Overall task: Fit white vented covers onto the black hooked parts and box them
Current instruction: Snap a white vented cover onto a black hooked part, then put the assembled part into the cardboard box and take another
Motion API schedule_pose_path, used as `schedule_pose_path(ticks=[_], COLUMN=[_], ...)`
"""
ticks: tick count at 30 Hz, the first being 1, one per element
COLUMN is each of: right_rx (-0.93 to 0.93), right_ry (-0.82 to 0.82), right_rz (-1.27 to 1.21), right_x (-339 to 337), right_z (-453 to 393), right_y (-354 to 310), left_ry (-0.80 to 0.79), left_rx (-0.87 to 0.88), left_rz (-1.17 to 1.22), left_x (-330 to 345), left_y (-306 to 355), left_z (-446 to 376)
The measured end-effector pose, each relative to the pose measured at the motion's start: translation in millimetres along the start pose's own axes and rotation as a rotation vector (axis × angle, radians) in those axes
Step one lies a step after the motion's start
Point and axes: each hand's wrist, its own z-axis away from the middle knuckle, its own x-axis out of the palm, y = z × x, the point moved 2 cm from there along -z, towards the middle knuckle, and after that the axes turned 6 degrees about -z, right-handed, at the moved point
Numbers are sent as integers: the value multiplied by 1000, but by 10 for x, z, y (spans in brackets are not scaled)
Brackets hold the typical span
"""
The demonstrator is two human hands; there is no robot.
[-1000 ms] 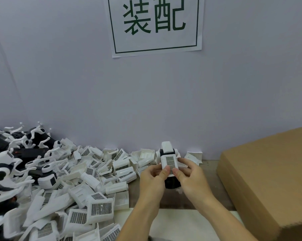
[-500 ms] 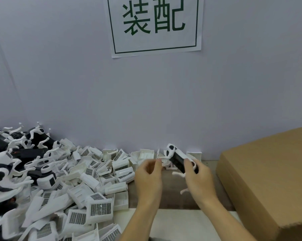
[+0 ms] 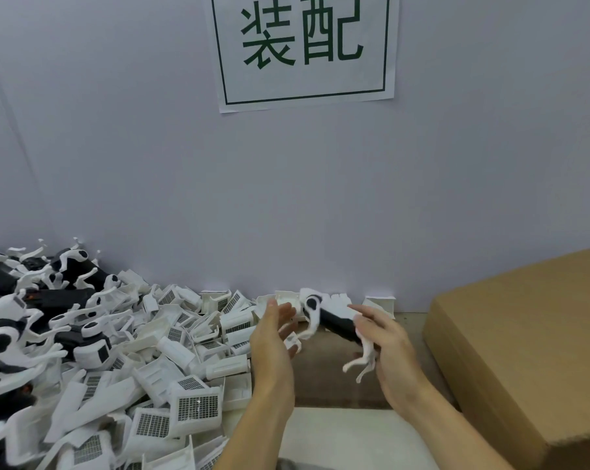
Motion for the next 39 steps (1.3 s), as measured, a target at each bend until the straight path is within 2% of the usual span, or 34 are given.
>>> schedule_pose_path(ticks=[3,8,15,19,21,24,28,32,35,39], right_rx=[-290,-614,-618,-664,-601,-479,-418,-383,-307,-177], right_ry=[-33,-193,-242,-85,-72,-71,-75,-28,114,271], right_rz=[278,646,888,1135,1173,1157,1048,888,580,61], right_x=[30,175,180,155,129,100,29,-50,-88,-131], right_z=[55,115,90,64,34,15,3,3,0,-23], right_y=[-38,-65,-10,-36,-43,-30,-45,-119,-255,-749], left_ry=[22,-75,2,57,76,62,37,147,139,-118], left_rx=[-11,-64,-24,-50,-42,-13,79,204,181,102], left_rz=[-28,-63,-72,-83,-166,-326,-479,-412,-471,-737], left_x=[-19,-34,-58,-92,-86,-26,35,7,2,60], left_y=[-4,-25,-36,-11,52,176,387,401,95,-271], left_z=[-22,-7,-33,-19,-7,63,137,161,193,163])
